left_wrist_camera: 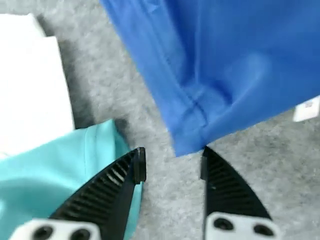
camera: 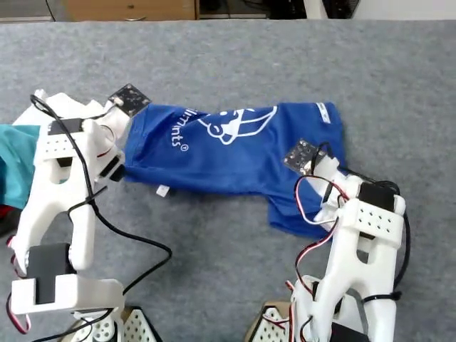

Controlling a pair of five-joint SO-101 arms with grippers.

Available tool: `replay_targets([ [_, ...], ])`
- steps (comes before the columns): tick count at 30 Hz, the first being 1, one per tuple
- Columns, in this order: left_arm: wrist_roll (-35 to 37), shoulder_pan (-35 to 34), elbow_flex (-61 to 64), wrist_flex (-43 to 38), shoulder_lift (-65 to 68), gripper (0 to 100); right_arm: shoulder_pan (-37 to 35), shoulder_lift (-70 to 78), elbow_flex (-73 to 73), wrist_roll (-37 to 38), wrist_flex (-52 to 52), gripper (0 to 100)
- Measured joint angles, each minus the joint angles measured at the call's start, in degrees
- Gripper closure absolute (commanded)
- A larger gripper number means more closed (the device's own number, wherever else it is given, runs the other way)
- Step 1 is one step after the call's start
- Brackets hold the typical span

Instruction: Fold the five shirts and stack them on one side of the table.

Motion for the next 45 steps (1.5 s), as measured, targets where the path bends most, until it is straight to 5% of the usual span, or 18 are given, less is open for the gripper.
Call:
replay_targets([
  [9, 0.62, -5.80, -7.56, 2.20, -0.18, 81, 1.58, -0.18, -8.26, 0.00, 9.76, 80.6],
  [14, 10.64, -6.07, -15.12, 2.55, -0.18, 88, 1.58, -0.18, -16.70, -1.76, 9.58, 80.7],
  [17, 17.93, -5.71, -18.02, 2.11, -0.18, 95, 1.58, -0.18, -18.46, -5.63, 4.40, 83.6],
  [21, 27.69, -1.93, -17.93, -4.40, 1.93, 98, -1.41, 0.88, -16.97, -11.43, -8.18, 99.8],
  [30, 39.03, 5.36, -19.69, -13.63, 18.11, 98, -11.08, 19.69, -17.14, -17.49, -29.10, 99.6],
  [45, 39.47, 11.52, -44.31, -6.07, 41.67, 98, -15.91, 60.48, -58.64, -29.80, -12.66, 99.6],
])
